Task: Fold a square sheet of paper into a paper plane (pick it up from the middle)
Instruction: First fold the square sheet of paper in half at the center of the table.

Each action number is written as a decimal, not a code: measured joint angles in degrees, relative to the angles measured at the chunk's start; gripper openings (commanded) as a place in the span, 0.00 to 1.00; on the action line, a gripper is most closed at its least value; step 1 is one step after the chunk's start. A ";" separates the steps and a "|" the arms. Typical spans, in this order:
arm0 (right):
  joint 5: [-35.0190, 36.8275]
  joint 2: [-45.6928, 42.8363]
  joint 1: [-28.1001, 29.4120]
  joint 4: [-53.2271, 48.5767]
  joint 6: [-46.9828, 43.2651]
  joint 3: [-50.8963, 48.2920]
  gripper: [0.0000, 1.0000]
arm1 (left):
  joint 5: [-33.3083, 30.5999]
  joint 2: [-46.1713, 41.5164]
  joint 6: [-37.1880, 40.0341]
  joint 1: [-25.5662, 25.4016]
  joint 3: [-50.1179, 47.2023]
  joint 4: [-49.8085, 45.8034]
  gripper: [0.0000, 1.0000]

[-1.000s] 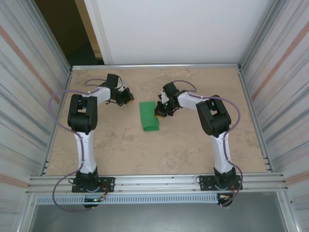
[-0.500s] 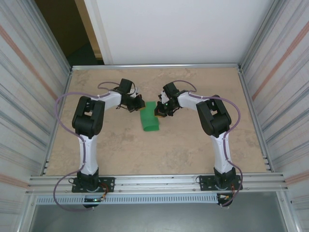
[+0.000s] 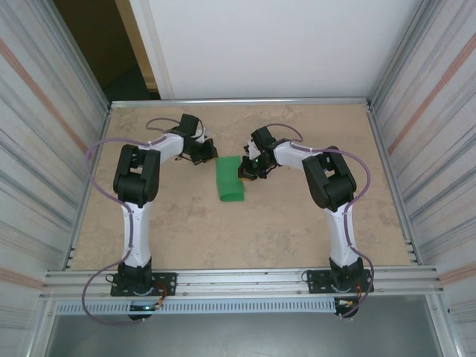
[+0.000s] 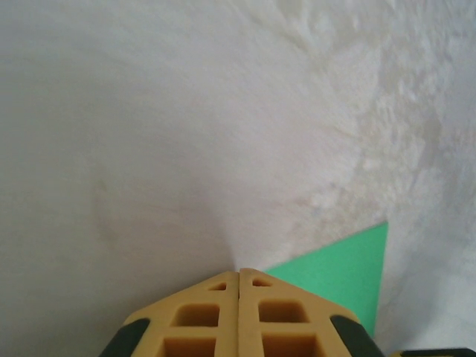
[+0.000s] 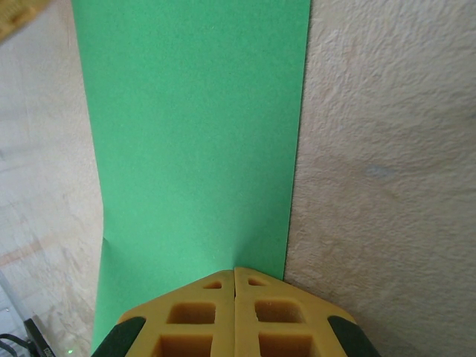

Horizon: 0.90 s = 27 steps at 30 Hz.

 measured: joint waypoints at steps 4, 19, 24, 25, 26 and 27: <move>0.00 0.02 0.00 0.00 0.00 0.00 0.00 | -0.55 -0.48 0.66 2.21 0.48 -0.24 0.07; -0.02 0.02 0.04 0.00 0.00 0.00 0.00 | 7.48 -17.14 -4.00 -7.52 -21.05 4.92 0.00; -0.02 0.02 0.04 0.00 0.02 0.00 0.00 | 8.61 -16.00 -4.55 -7.69 -21.94 3.98 0.00; 0.00 0.02 0.04 0.00 0.00 0.00 0.00 | 8.59 -16.00 -4.55 -7.69 -21.97 3.65 0.00; 0.00 0.02 0.04 0.00 0.00 0.00 0.00 | 8.57 -15.98 -4.55 -7.69 -21.94 3.37 0.00; 0.00 0.02 0.04 0.00 0.00 0.00 0.00 | 8.55 -15.89 -4.55 -7.67 -21.94 3.04 0.00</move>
